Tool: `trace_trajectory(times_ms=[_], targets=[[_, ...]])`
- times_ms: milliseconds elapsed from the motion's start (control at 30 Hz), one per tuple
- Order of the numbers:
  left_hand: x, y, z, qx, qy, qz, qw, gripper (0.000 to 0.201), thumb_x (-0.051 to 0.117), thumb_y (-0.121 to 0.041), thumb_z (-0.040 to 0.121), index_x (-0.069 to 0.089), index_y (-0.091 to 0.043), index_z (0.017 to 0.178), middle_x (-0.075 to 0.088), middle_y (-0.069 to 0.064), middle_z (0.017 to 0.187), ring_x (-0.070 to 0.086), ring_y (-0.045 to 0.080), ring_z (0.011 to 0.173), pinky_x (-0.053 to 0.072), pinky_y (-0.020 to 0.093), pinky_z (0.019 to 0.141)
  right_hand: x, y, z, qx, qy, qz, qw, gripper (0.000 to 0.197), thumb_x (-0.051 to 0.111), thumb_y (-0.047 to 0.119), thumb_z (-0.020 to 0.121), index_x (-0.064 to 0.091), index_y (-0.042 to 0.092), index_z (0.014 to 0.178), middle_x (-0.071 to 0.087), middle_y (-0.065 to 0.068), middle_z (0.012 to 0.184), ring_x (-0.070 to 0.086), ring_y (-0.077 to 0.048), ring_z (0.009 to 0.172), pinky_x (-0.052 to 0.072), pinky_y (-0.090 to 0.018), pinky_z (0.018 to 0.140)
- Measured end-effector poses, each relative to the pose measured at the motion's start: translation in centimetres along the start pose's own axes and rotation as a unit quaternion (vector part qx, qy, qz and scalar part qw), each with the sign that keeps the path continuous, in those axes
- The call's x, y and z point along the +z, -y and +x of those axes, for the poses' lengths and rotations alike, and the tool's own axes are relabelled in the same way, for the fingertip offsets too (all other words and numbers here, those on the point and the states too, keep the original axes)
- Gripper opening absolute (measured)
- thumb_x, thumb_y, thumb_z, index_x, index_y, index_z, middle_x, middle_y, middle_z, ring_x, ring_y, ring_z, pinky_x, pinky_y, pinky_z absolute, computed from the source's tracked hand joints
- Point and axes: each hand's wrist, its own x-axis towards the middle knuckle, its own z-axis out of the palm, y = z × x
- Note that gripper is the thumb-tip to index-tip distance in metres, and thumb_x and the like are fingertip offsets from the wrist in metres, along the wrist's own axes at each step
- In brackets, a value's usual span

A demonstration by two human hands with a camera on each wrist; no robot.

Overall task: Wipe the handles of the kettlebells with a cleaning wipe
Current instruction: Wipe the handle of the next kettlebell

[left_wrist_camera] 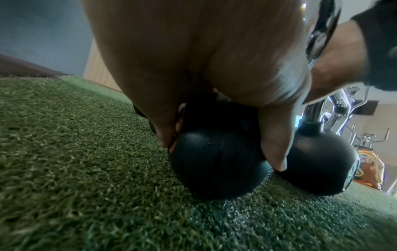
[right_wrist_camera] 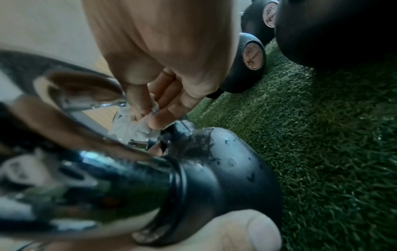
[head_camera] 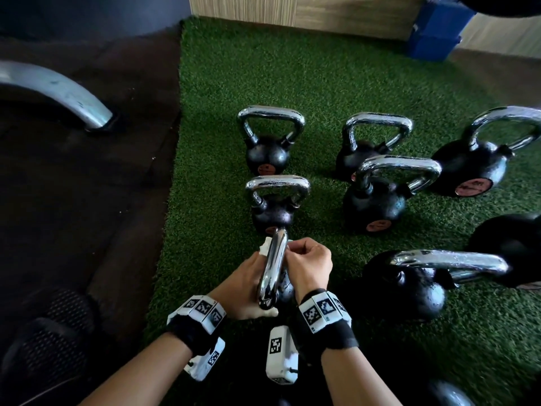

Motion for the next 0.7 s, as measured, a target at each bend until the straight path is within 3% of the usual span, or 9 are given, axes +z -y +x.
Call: trace_trajectory(times_ms=[67, 167, 267, 333, 433, 500, 567, 633, 700], targets=[[0.1, -0.1, -0.1, 0.014, -0.008, 0.016, 1.0, 0.12, 0.097, -0.031, 0.059, 0.024, -0.014, 0.152, 0.041, 0.013, 0.15, 0.036, 0.031, 0.143, 0.028, 0.043, 0.123, 0.1, -0.2, 0.0, -0.003, 0.003, -0.027, 1.0, 0.015, 0.084, 0.021, 0.068, 0.071, 0.022, 0.061, 0.069, 0.014, 0.057, 0.064, 0.002, 0.049, 0.045, -0.012, 0.043], [0.1, -0.4, 0.0, -0.016, -0.008, -0.002, 1.0, 0.116, 0.097, -0.031, 0.06, 0.031, -0.007, 0.153, 0.031, -0.003, 0.152, 0.029, 0.019, 0.147, 0.024, 0.037, 0.125, 0.2, -0.4, -0.1, -0.008, 0.01, -0.076, 0.997, 0.016, 0.083, 0.02, 0.069, 0.068, 0.021, 0.063, 0.068, 0.007, 0.058, 0.063, -0.001, 0.052, 0.049, -0.014, 0.049], [0.0, -0.2, 0.0, -0.018, 0.02, 0.044, 0.999, 0.118, 0.094, -0.038, 0.064, 0.029, -0.005, 0.156, 0.027, 0.004, 0.16, 0.026, 0.022, 0.151, 0.027, 0.039, 0.124, -0.3, -0.3, -0.2, 0.0, 0.044, -0.096, 0.994, 0.015, 0.078, 0.018, 0.074, 0.067, 0.02, 0.066, 0.067, 0.007, 0.058, 0.063, 0.002, 0.051, 0.044, -0.008, 0.044], [-0.2, -0.3, -0.2, -0.038, 0.048, 0.069, 0.996, 0.129, 0.091, -0.05, 0.063, 0.018, -0.01, 0.161, 0.018, 0.003, 0.166, 0.019, 0.017, 0.154, 0.031, 0.039, 0.123, -1.5, 0.0, -0.3, 0.004, 0.069, -0.124, 0.99, 0.011, 0.076, 0.018, 0.075, 0.067, 0.019, 0.07, 0.07, 0.005, 0.062, 0.067, -0.004, 0.058, 0.052, -0.017, 0.051], [-1.0, -1.1, -1.1, -0.118, 0.071, 0.033, 0.99, 0.145, 0.085, -0.072, 0.053, -0.001, -0.031, 0.162, 0.008, -0.014, 0.168, 0.015, 0.007, 0.154, 0.035, 0.043, 0.121, -4.0, 1.2, 0.1, -0.052, 0.085, -0.16, 0.982, 0.016, 0.076, 0.015, 0.074, 0.068, 0.025, 0.084, 0.071, 0.006, 0.07, 0.07, -0.013, 0.066, 0.059, -0.03, 0.063], [-1.3, -2.0, -2.0, -0.127, 0.049, 0.028, 0.99, 0.143, 0.075, -0.086, 0.055, -0.003, -0.033, 0.162, 0.014, -0.015, 0.167, 0.018, 0.005, 0.153, 0.032, 0.04, 0.123, -5.3, 2.6, 0.6, -0.143, 0.123, -0.194, 0.963, 0.04, 0.071, 0.008, 0.076, 0.07, 0.037, 0.103, 0.066, 0.011, 0.064, 0.062, 0.003, 0.059, 0.051, -0.017, 0.061], [-1.7, -3.4, -2.7, -0.146, -0.014, 0.044, 0.988, 0.135, 0.065, -0.094, 0.057, 0.0, -0.038, 0.161, 0.025, -0.02, 0.161, 0.031, 0.0, 0.145, 0.033, 0.031, 0.121, -5.7, 4.5, 1.2, -0.226, 0.182, -0.226, 0.93, 0.06, 0.064, 0.001, 0.077, 0.067, 0.038, 0.125, 0.063, 0.018, 0.073, 0.058, 0.009, 0.064, 0.042, -0.005, 0.067], [-2.2, -4.9, -2.6, -0.143, -0.073, 0.066, 0.985, 0.118, 0.069, -0.086, 0.064, 0.014, -0.043, 0.158, 0.037, -0.024, 0.144, 0.043, -0.006, 0.126, 0.04, 0.023, 0.113, -5.3, 6.1, 1.9, -0.28, 0.246, -0.28, 0.885, 0.063, 0.059, -0.003, 0.078, 0.067, 0.031, 0.13, 0.07, 0.014, 0.098, 0.063, 0.004, 0.091, 0.038, 0.0, 0.082], [-2.5, -5.7, -2.2, -0.114, -0.091, 0.067, 0.987, 0.101, 0.079, -0.064, 0.067, 0.032, -0.039, 0.152, 0.046, -0.022, 0.126, 0.05, -0.005, 0.113, 0.049, 0.025, 0.103, -5.0, 7.3, 2.3, -0.297, 0.29, -0.334, 0.847, 0.061, 0.057, -0.004, 0.078, 0.069, 0.029, 0.127, 0.07, 0.015, 0.105, 0.061, -0.003, 0.105, 0.032, 0.005, 0.086]])
